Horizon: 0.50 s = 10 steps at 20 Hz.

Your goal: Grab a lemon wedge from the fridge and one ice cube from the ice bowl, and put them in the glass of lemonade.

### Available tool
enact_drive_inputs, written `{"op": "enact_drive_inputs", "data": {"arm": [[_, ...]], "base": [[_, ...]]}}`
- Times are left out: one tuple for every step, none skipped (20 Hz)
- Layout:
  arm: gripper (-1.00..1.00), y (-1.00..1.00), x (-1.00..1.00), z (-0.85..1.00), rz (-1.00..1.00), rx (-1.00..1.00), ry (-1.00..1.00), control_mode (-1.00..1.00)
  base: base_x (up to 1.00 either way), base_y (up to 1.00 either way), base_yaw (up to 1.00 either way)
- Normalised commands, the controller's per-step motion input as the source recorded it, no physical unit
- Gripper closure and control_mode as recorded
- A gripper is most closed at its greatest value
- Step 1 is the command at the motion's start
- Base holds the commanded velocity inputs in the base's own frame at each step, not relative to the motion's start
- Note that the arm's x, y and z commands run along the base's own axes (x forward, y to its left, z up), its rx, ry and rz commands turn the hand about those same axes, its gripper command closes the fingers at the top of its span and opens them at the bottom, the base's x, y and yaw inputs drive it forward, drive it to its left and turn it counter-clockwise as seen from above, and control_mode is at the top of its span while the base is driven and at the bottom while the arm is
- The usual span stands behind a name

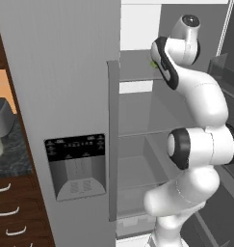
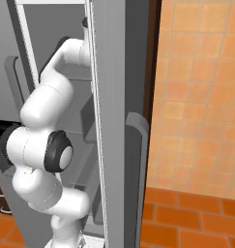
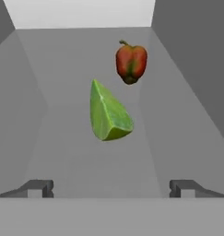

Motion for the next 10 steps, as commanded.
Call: {"op": "enact_drive_inputs", "data": {"arm": [[-1.0, -0.17, 0.41, 0.0, 0.09, 0.0, 0.14, -1.0], [-1.0, -0.13, 0.37, 0.0, 0.09, 0.0, 0.16, -1.0], [-1.0, -0.05, 0.36, 0.0, 0.08, 0.0, 0.15, -1.0], [-1.0, 0.0, 0.37, -0.06, 0.06, 0.0, 0.13, -1.0], [-1.0, 0.0, 0.32, -0.19, 0.04, 0.0, 0.1, -1.0], [-1.0, 0.0, 0.24, -0.37, 0.05, 0.0, 0.1, -1.0], [-1.0, 0.0, 0.24, -0.5, 0.05, 0.0, 0.07, -1.0], [-1.0, 0.0, 0.31, -0.53, 0.05, 0.0, 0.01, -1.0], [-1.0, 0.01, 0.37, -0.37, 0.03, 0.0, 0.0, -1.0], [-1.0, 0.03, 0.45, -0.25, 0.01, 0.0, -0.01, -1.0]], "base": [[0.0, 0.0, 0.0], [0.0, 0.0, 0.0], [0.0, 0.0, 0.0], [0.0, 0.0, 0.0], [0.0, 0.0, 0.0], [0.0, 0.0, 0.0], [0.0, 0.0, 0.0], [0.0, 0.0, 0.0], [0.0, 0.0, 0.0], [0.0, 0.0, 0.0]]}}
